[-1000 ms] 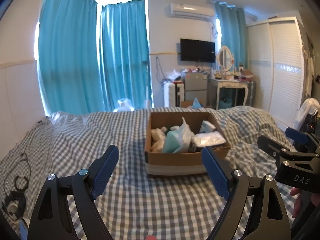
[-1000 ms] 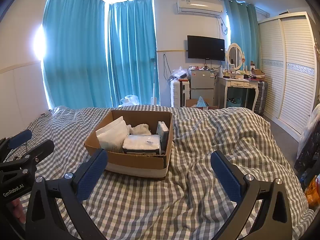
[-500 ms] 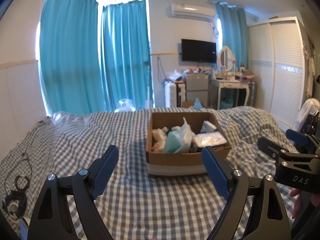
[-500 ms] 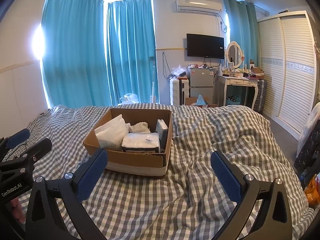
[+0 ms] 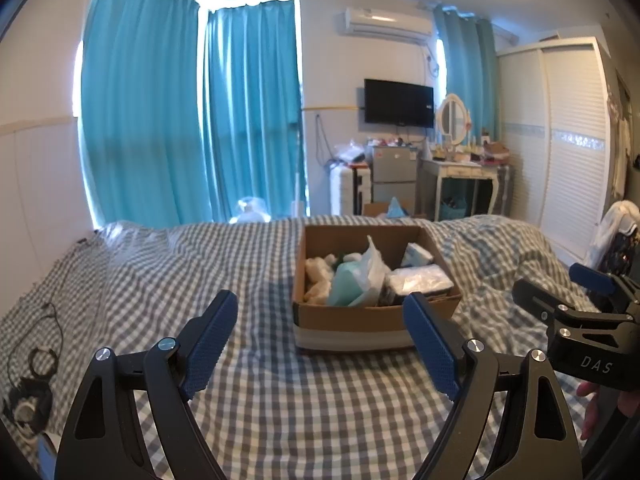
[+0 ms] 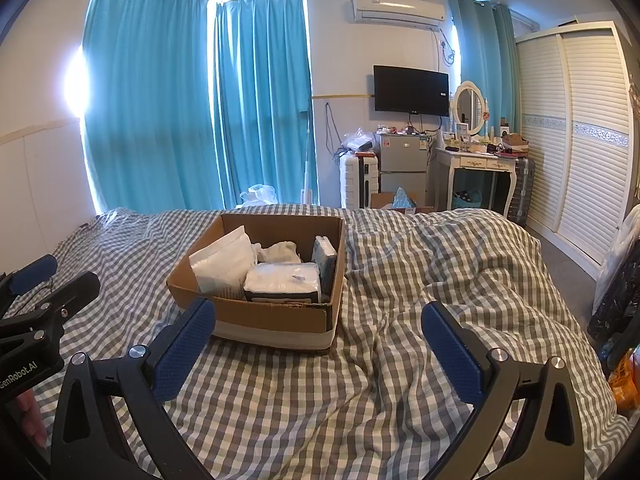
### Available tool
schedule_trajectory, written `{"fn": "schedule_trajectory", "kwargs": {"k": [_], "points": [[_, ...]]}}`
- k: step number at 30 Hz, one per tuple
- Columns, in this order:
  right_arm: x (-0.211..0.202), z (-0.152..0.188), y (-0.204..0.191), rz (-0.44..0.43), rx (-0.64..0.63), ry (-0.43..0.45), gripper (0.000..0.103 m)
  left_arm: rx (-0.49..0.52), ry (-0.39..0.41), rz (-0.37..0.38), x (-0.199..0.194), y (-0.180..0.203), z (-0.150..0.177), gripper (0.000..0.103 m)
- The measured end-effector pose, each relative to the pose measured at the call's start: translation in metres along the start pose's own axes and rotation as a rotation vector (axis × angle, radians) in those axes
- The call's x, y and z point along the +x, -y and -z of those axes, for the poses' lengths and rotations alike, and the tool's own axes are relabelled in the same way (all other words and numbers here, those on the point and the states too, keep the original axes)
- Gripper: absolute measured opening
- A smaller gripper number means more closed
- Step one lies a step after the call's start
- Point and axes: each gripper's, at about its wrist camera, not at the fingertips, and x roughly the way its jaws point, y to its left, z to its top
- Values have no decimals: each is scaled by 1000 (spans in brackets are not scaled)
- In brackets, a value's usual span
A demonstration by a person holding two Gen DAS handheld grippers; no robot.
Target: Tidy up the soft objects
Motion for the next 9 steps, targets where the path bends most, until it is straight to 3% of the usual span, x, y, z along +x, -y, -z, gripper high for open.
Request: {"fn": "schedule_trajectory", "kwargs": {"k": [9], "points": [[1,1,-1,-2,1,-4,103,-8,2,-8,-2,-2,1,86]]}}
